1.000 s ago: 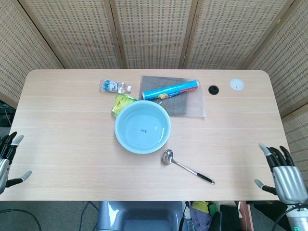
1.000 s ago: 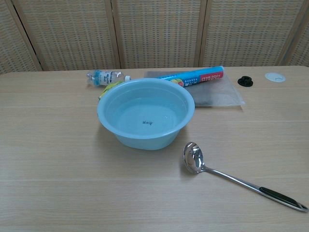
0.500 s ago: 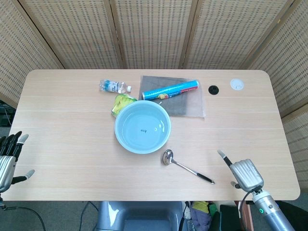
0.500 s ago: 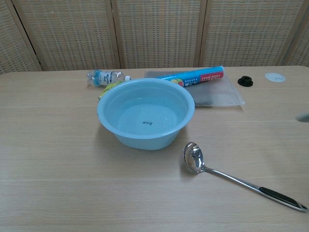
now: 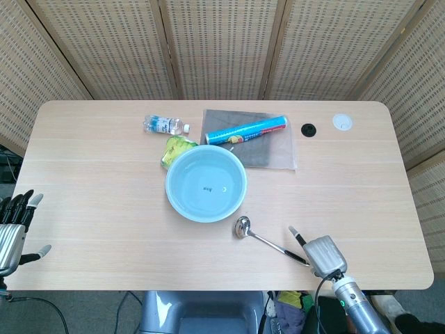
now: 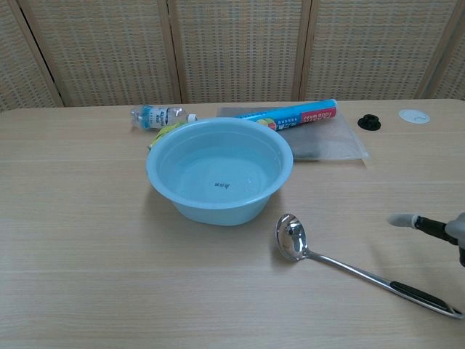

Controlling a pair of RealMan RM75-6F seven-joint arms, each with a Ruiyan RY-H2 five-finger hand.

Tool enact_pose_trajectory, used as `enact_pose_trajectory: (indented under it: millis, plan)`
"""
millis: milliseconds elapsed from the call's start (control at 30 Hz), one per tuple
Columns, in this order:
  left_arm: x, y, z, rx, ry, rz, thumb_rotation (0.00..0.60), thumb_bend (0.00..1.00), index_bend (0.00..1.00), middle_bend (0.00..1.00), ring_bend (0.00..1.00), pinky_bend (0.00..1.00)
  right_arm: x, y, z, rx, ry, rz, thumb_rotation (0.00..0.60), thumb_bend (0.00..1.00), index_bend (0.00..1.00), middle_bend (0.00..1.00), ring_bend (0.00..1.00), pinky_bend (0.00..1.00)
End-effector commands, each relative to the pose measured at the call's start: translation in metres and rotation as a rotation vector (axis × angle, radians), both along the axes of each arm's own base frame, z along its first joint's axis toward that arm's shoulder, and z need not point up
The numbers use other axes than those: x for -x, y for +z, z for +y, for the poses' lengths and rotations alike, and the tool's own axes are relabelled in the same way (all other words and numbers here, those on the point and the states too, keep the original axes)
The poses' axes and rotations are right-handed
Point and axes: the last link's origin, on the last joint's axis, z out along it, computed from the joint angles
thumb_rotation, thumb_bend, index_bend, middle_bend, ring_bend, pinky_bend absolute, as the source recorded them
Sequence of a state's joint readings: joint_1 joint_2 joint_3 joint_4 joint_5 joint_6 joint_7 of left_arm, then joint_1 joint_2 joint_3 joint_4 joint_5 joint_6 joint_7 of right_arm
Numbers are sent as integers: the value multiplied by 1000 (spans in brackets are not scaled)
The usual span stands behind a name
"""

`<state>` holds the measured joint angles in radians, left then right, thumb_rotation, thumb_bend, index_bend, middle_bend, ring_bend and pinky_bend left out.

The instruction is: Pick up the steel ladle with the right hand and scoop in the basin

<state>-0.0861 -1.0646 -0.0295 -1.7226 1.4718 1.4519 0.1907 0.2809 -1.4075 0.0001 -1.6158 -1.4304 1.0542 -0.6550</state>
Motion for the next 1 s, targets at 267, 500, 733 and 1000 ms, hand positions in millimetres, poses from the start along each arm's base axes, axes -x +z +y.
enact_pose_trajectory:
  millis: [267,500,733,1000]
  plan:
    - [1,1,1,-4,7,-4,600,0,0,0,0,0,-12,-26,-7,-42,23,-21,600,0,0,957,963,1000]
    - [3,5,1,-10,14,-16,600,0,0,0,0,0,-13,-41,-8,-54,31,5,600,0,0,957,963,1000]
    - [4,5,1,-9,18,-19,600,0,0,0,0,0,-8,-42,-20,-12,30,29,600,0,0,957,963,1000]
    - [5,5,0,-8,19,-17,600,0,0,0,0,0,3,-38,-44,57,12,58,600,0,0,957,963,1000]
